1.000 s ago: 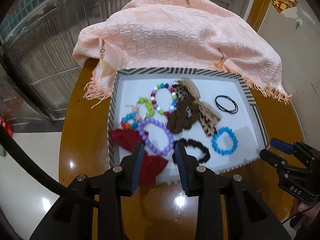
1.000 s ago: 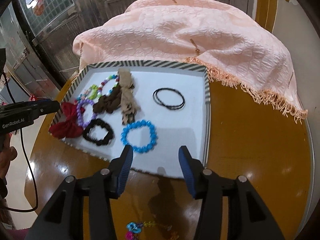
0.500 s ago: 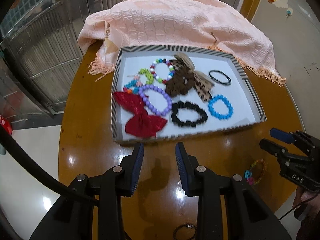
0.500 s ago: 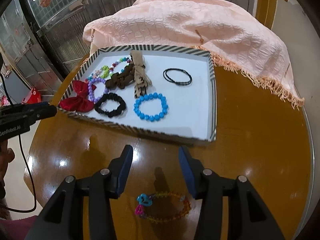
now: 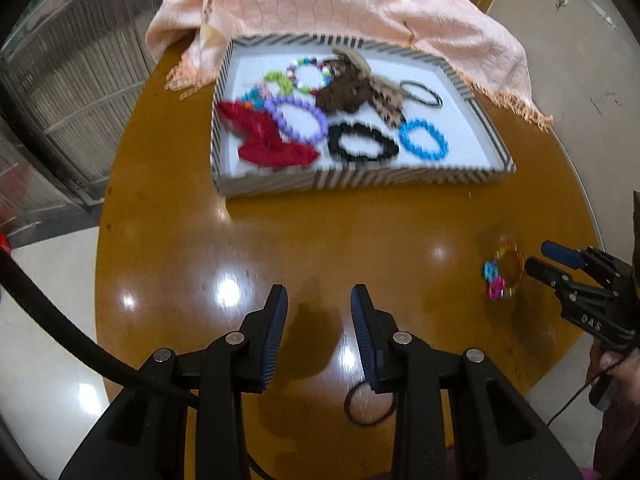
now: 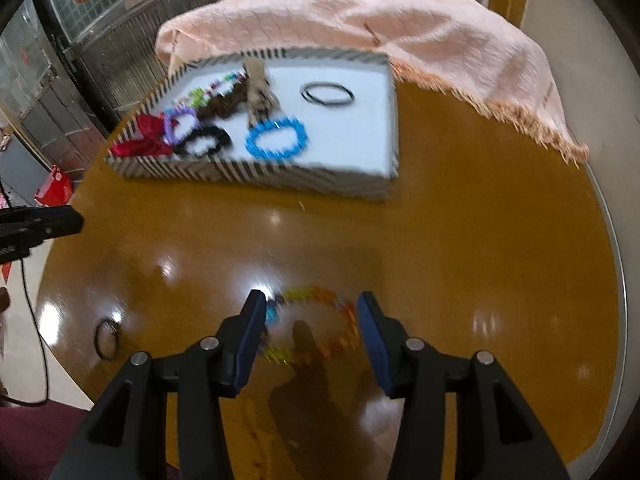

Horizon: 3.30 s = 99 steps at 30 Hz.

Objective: Organize jewelry
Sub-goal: 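Withdraw both open tools from the box toward the last items, then grasp the black hair tie with the left tool while the right tool grasps the rainbow heart-charm bracelet, then carry the hair tie and rainbow bracelet into the box and open both tools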

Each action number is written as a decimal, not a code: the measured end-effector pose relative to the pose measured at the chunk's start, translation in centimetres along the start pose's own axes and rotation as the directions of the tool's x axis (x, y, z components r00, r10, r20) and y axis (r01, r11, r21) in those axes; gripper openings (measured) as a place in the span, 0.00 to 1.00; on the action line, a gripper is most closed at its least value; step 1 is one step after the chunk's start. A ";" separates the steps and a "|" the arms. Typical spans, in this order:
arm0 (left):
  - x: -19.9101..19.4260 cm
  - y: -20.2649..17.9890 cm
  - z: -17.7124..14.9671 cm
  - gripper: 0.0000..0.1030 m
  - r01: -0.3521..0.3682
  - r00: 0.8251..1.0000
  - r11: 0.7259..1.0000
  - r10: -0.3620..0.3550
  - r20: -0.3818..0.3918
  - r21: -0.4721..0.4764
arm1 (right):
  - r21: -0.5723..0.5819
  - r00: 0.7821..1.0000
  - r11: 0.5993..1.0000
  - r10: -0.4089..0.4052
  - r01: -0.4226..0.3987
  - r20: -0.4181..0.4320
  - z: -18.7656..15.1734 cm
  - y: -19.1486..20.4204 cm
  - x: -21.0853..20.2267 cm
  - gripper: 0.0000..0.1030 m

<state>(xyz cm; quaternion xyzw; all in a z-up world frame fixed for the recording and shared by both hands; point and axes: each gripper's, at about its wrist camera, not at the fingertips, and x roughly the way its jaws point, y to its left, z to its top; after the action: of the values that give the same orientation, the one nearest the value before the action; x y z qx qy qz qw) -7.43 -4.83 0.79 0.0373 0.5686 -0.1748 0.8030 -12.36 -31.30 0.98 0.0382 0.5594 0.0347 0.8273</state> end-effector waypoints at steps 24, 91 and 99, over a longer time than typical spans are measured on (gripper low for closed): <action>2.5 -0.8 -6.7 0.25 0.061 0.989 0.989 -0.041 -0.144 0.137 | 0.002 0.999 1.000 0.028 -0.028 -0.031 -2.0 0.4 1.0 0.48; -0.7 -2.5 5.2 0.06 0.104 0.992 0.976 -0.116 0.056 0.190 | -0.131 0.986 0.991 -0.007 0.029 0.164 7.6 0.7 -4.7 0.09; -1.0 -3.6 10.0 0.06 0.082 0.987 0.978 -0.106 0.117 0.193 | -0.149 0.981 0.989 0.003 0.027 0.193 11.5 1.2 -3.9 0.09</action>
<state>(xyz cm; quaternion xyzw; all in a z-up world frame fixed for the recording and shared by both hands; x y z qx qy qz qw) 0.15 -10.57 5.75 0.0745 0.4987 -0.2673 0.8212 -3.10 -30.81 8.94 -0.0245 0.4725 0.0680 0.8783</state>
